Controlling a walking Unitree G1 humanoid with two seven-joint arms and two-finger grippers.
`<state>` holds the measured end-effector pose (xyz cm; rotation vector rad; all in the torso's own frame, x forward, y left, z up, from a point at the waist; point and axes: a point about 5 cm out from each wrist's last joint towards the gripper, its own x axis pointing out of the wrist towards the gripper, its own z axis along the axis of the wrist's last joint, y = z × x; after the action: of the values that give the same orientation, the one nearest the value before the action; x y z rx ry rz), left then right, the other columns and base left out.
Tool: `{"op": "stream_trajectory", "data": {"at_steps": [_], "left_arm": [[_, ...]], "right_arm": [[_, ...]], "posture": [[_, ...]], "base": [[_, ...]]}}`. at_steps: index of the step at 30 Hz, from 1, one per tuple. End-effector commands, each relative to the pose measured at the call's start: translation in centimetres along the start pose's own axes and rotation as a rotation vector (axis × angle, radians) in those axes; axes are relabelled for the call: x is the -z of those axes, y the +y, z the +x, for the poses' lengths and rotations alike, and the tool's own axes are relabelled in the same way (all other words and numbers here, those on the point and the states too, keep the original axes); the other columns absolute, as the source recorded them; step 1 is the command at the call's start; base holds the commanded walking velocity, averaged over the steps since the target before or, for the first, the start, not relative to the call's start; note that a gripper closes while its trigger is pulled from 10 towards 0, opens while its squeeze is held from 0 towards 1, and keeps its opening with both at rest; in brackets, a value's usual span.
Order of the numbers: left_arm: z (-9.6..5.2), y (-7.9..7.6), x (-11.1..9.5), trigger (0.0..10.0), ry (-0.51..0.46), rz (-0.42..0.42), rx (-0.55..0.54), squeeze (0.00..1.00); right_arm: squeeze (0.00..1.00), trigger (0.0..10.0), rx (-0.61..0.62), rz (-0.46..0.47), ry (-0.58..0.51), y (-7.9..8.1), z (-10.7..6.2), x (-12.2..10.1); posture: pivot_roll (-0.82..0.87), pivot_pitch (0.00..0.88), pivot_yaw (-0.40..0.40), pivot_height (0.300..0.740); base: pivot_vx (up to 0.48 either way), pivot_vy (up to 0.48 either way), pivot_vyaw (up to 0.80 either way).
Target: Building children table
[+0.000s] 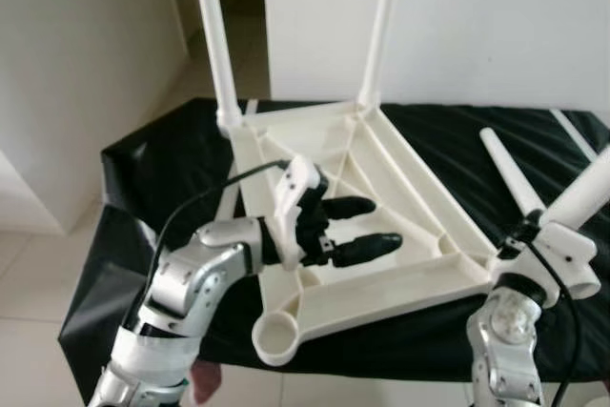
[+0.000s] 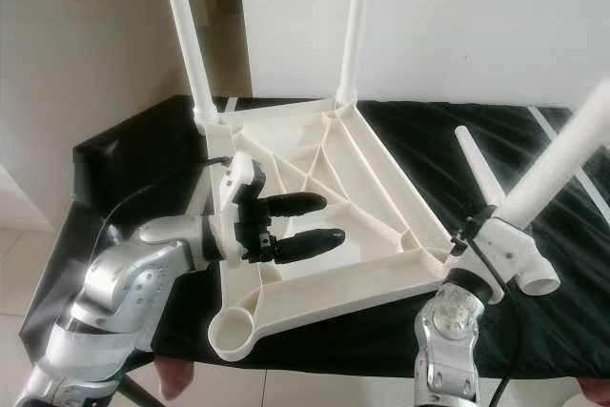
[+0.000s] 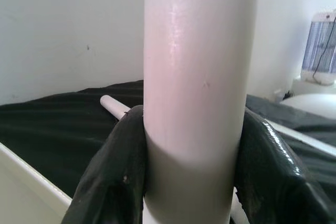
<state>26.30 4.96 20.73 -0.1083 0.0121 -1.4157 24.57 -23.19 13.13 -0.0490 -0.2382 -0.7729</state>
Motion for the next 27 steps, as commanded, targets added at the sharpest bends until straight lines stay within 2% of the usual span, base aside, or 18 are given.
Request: {"op": "stream_trajectory", "data": {"at_steps": [1, 3, 4, 5, 6, 11, 14, 19, 20, 23, 27], "left_arm": [[0.3, 0.0, -0.2, 10.0, -0.004, 0.011, 0.004, 0.00], [0.3, 0.0, -0.2, 10.0, -0.004, 0.011, 0.003, 0.00], [0.2, 0.0, -0.3, 10.0, -0.006, 0.011, -0.001, 0.00], [0.2, 0.0, -0.3, 10.0, -0.006, 0.011, -0.001, 0.00], [0.2, 0.0, -0.3, 10.0, -0.007, 0.011, -0.004, 0.00], [0.2, 0.0, -0.4, 10.0, -0.010, 0.013, -0.008, 0.00], [0.2, 0.1, -0.4, 10.0, -0.013, 0.014, -0.016, 0.00], [0.1, 0.1, -0.4, 10.0, -0.014, 0.015, -0.018, 0.00], [0.1, 0.1, -0.5, 10.0, -0.016, 0.013, -0.019, 0.00], [0.2, 0.1, -0.5, 10.0, -0.016, 0.014, -0.019, 0.00], [0.2, 0.1, -0.5, 10.0, -0.016, 0.015, -0.018, 0.00]], "right_arm": [[0.00, 10.0, 0.052, -0.114, 0.211, -1.9, -0.9, 4.1], [0.00, 10.0, 0.047, -0.113, 0.214, -1.9, -0.8, 4.1], [0.00, 10.0, -0.017, -0.218, 0.162, -1.2, 0.1, 3.6], [0.00, 10.0, -0.017, -0.218, 0.162, -1.2, 0.1, 3.6], [0.00, 10.0, -0.051, -0.298, 0.116, -0.8, 0.5, 3.2], [0.00, 10.0, -0.072, -0.270, 0.118, -0.4, 0.6, 3.3], [0.00, 10.0, -0.086, -0.291, 0.106, -0.3, 0.4, 3.4], [0.00, 10.0, -0.085, -0.276, 0.134, -0.2, 0.1, 3.8], [0.00, 10.0, -0.104, -0.324, 0.133, -0.1, -0.1, 4.0], [0.00, 10.0, -0.111, -0.347, 0.124, 0.0, -0.1, 4.0], [0.00, 10.0, -0.079, -0.279, 0.165, -0.3, -0.1, 4.2]], "posture": [[-0.01, 0.000, 0.033, 0.740], [-0.01, 0.000, 0.033, 0.740], [-0.01, 0.000, 0.030, 0.740], [-0.01, 0.000, 0.030, 0.740], [-0.01, 0.000, 0.030, 0.740], [-0.01, 0.000, 0.027, 0.740], [0.00, 0.000, 0.026, 0.740], [0.00, 0.000, 0.025, 0.740], [-0.01, 0.000, 0.026, 0.740], [-0.01, 0.000, 0.026, 0.740], [-0.01, 0.000, 0.028, 0.740]], "base": [[0.000, 0.000, 0.00], [0.000, 0.000, 0.00], [0.000, 0.000, 0.00], [0.000, 0.000, 0.00], [0.000, 0.000, 0.00], [0.000, 0.000, 0.00], [0.000, 0.000, 0.00], [0.000, 0.000, 0.00], [0.000, 0.000, 0.00], [0.000, 0.000, 0.00], [0.000, 0.000, 0.00]]}}
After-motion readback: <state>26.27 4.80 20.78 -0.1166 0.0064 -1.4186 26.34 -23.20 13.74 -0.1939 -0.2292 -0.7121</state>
